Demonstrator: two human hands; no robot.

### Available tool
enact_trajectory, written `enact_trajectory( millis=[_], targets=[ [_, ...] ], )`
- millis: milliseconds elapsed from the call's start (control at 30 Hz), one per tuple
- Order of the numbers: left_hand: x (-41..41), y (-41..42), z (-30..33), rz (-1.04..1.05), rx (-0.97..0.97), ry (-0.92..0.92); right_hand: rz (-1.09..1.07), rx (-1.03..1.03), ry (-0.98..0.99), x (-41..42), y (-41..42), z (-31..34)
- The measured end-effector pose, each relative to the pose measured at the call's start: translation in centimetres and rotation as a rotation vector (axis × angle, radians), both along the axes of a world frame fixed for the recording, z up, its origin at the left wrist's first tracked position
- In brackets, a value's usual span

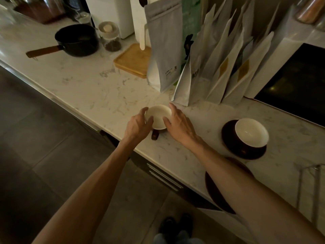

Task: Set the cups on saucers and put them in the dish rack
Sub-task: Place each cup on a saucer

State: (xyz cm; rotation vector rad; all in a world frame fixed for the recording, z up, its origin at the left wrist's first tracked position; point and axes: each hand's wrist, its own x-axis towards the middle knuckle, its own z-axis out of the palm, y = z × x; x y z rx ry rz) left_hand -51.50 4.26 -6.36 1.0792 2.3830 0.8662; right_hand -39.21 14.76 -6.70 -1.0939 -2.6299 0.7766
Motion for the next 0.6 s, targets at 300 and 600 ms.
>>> enact_trajectory(
  millis=[300, 600],
  targets=[
    [0.5, 0.3, 0.8, 0.062, 0.022, -0.118, -0.093, -0.048, -0.01, -0.6, -0.2, 1.0],
    [2.2, 0.6, 2.2, -0.013, 0.016, -0.061, -0.184, -0.038, 0.028, 1.9, -0.4, 2.5]
  ],
)
